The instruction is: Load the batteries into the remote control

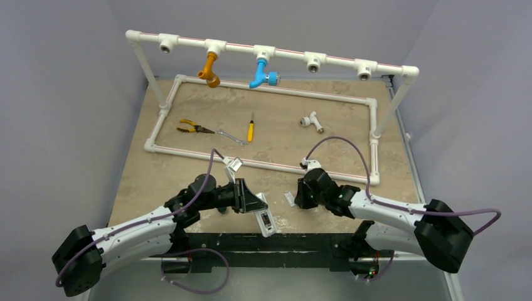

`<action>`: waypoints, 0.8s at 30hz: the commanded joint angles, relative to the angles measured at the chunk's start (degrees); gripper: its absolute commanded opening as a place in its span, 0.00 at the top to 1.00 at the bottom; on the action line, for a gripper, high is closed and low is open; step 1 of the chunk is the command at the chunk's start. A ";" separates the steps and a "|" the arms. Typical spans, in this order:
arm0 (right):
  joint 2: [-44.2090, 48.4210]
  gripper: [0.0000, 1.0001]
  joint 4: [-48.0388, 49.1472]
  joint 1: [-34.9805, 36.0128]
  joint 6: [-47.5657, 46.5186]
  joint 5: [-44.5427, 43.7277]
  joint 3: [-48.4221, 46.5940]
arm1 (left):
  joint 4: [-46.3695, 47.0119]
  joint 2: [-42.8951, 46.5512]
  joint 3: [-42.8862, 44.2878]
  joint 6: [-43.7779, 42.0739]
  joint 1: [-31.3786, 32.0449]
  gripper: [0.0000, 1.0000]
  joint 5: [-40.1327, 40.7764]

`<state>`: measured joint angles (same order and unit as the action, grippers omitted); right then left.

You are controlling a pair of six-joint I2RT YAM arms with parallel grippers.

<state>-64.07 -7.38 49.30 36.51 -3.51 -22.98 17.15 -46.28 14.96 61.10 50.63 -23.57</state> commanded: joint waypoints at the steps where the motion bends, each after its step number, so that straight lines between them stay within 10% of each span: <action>1: 1.75 0.87 -4.71 1.15 1.54 -3.69 0.27 | 3.77 0.39 -0.55 1.19 -0.36 1.00 -0.38; 12: 2.94 0.54 -5.35 1.51 2.11 -5.63 -1.04 | 3.28 1.72 -1.02 1.30 -0.36 1.00 -0.23; 24: -7.37 0.59 -5.58 6.40 1.24 -7.85 -6.28 | 0.48 5.50 -1.59 0.96 -0.36 1.00 0.28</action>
<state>-68.47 -10.22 53.93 38.09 -10.02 -27.88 17.04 -42.50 13.32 61.98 50.63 -23.49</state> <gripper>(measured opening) 0.438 0.254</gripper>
